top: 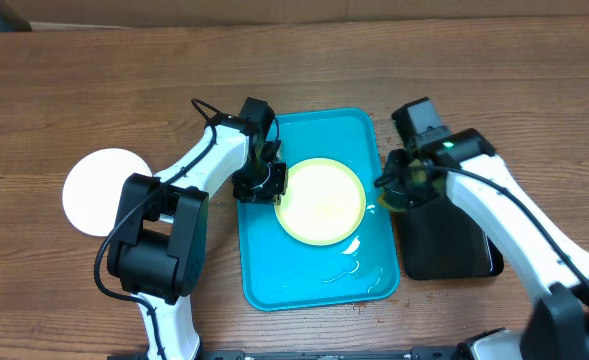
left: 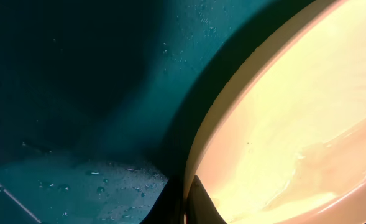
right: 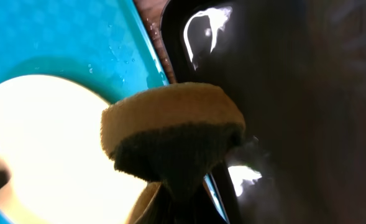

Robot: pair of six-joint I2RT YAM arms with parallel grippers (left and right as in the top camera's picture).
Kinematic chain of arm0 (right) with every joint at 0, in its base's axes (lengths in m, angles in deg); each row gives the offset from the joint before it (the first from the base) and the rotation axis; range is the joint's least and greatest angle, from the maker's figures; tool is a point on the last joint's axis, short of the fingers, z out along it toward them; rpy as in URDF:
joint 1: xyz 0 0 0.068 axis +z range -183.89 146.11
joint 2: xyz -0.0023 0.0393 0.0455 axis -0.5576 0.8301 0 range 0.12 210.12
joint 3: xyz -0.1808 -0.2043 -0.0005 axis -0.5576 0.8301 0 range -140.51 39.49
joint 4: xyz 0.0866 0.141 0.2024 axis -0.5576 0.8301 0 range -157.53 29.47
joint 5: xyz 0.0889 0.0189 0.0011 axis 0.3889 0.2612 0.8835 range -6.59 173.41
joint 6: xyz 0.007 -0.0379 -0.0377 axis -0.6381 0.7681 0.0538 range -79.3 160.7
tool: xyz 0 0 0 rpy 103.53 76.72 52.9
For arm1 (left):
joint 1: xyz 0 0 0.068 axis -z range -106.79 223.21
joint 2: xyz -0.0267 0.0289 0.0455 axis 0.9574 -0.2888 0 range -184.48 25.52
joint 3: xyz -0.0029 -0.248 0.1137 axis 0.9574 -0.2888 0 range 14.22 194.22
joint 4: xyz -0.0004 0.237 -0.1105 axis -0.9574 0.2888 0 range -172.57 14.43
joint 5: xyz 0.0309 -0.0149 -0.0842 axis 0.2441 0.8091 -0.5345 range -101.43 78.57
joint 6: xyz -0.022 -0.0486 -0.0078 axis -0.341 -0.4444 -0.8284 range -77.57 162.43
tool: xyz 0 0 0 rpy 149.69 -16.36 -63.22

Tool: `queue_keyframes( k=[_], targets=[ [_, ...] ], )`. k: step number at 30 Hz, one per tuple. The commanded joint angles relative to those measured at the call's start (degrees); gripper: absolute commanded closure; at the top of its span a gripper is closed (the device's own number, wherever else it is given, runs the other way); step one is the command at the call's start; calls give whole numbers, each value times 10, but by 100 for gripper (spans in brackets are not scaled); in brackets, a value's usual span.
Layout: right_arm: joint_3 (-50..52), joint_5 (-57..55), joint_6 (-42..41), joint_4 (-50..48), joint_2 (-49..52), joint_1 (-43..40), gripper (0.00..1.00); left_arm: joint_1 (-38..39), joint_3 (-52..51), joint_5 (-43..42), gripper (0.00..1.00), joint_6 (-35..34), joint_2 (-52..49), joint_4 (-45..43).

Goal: Clean dirty plates on tray and stack at the side
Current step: 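Scrub the yellow plate with the sponge while the left gripper holds its rim, then drop the sponge back into the black tray with the right gripper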

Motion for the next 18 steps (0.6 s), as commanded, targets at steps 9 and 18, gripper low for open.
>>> queue_keyframes(
  k=[9,18],
  targets=[
    [77,-5,37,-6,-34,-124,96,-3,0,16,96,46,-12,1],
    [106,62,54,-54,-46,-142,35,-3,48,-23,96,112,-12,36]
  ],
)
